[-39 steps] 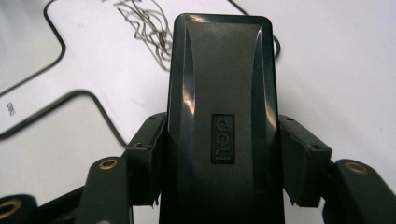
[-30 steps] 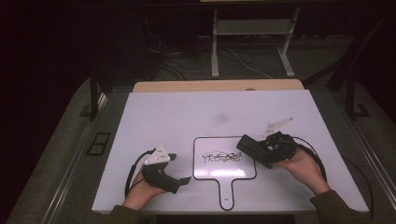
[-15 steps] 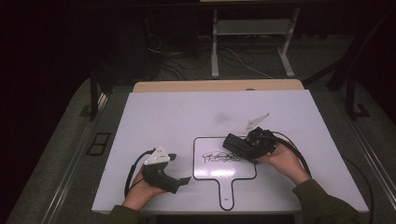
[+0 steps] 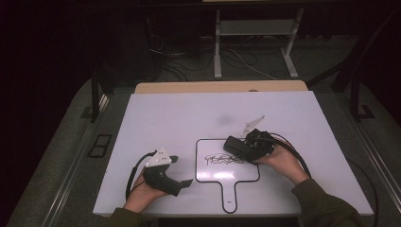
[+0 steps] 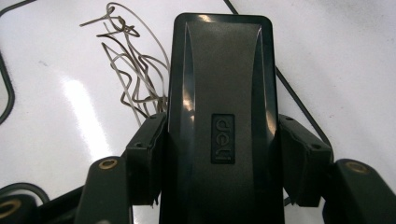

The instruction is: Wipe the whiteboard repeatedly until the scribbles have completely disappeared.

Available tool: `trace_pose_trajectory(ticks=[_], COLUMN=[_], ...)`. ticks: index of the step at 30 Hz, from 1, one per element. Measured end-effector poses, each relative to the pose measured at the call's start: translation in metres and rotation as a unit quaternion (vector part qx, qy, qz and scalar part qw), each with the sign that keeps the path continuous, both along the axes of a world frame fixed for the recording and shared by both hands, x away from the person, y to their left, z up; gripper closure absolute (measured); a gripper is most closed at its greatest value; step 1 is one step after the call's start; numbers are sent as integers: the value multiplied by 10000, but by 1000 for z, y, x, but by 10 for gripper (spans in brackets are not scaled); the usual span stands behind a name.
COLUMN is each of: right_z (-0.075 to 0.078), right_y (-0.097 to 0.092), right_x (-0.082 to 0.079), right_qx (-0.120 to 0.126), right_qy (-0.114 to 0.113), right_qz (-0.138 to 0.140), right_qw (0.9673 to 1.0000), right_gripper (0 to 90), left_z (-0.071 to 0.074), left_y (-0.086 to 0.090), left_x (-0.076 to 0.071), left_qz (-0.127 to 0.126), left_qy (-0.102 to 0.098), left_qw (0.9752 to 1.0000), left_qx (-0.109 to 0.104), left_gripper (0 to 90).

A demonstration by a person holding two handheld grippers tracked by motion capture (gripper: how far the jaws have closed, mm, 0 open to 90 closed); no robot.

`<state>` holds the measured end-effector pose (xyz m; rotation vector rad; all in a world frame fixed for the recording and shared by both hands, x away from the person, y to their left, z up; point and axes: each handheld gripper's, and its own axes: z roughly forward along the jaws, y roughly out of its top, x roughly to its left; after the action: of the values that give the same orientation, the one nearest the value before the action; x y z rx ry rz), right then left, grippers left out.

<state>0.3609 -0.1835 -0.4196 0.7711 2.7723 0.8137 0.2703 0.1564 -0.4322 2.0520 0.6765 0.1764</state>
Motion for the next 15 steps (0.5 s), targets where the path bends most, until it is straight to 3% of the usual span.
trace_pose_trajectory(ticks=[11,15], right_z=[-8,-8], right_y=[3,5], right_x=[0,-2], right_qx=[-175,-127], right_qy=[-52,7], right_qz=[61,63], right_qw=[9998,9999], right_gripper=[383,383], left_z=[-1,-1], left_y=[0,1], left_x=[0,1], left_qz=[-9,-3], left_qy=[6,-3], left_qw=[10000,10000], left_qx=[22,17], left_gripper=[0,0])
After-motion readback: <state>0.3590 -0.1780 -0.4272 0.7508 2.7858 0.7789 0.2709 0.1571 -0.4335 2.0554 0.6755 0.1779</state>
